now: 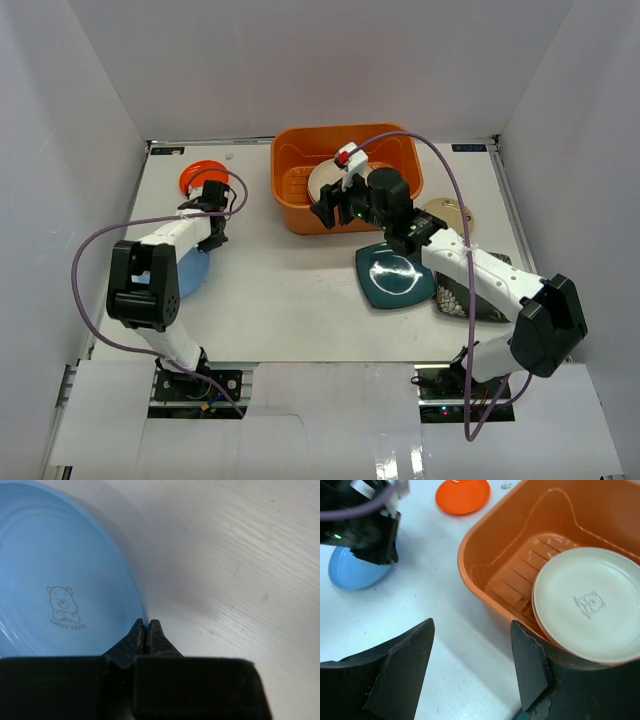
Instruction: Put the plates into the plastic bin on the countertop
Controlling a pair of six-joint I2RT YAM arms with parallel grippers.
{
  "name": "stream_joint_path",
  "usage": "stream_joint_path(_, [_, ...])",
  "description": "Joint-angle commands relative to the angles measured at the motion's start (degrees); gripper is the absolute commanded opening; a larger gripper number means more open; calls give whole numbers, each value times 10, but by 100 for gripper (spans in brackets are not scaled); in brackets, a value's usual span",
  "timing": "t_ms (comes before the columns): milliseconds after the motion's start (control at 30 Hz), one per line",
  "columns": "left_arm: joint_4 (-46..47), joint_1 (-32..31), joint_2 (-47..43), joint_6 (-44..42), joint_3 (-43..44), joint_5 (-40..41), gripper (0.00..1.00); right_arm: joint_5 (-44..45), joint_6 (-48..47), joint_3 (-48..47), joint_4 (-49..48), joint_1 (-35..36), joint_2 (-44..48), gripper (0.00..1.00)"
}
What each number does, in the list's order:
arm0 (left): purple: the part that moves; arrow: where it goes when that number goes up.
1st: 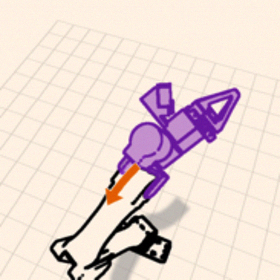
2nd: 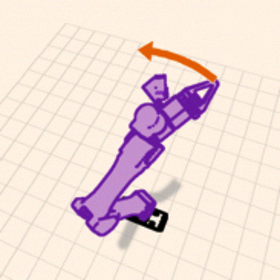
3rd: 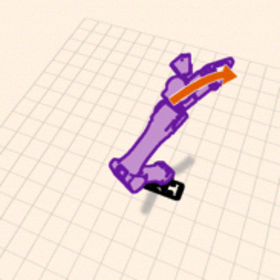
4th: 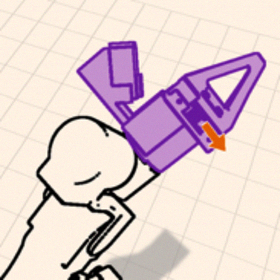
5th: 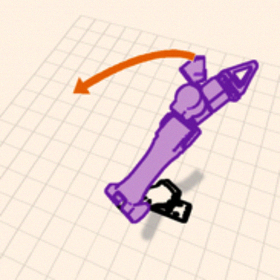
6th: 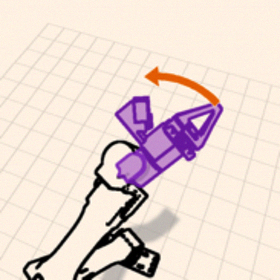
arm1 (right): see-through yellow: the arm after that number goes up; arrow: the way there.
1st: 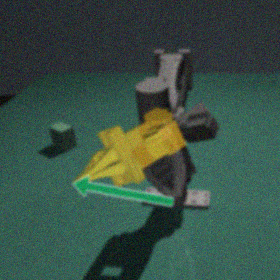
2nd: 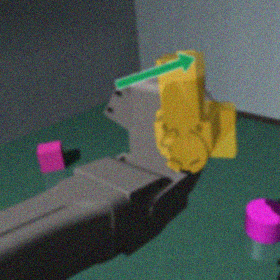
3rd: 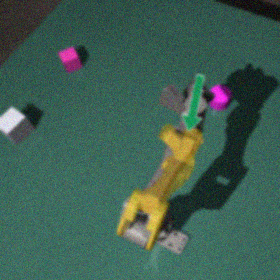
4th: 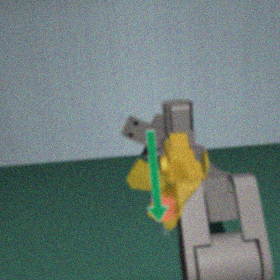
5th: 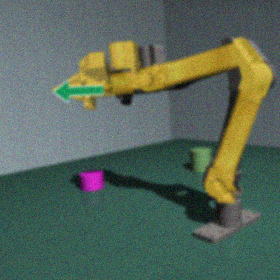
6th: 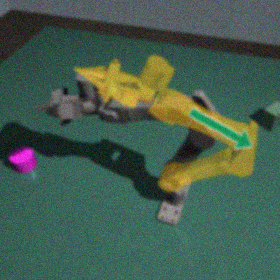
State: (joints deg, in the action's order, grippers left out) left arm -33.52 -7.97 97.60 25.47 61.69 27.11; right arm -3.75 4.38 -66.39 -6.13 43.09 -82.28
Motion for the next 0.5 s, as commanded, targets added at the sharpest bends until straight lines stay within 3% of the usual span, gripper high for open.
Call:
stream_joint_path(0, [3,-6,-109,20,3,-58,0,45,39,23,-8,-4,76,68])
stream_joint_path(100, [1,-49,-208,22,39,-49,0,86,61,75,-13,-5,153,64])
stream_joint_path(200, [-1,-128,-250,16,130,-3,0,126,86,121,-13,-6,221,30])
stream_joint_path(233, [-1,-170,-250,12,158,7,0,141,100,131,-8,-6,236,9])
stream_joint_path(367, [9,-263,-197,-37,314,55,0,175,118,191,19,-6,322,8])
stream_joint_path(433, [37,-299,-122,-86,413,48,0,169,129,236,49,-6,356,8])
stream_joint_path(467, [47,-306,-122,-100,413,48,0,168,134,236,59,-6,364,8])
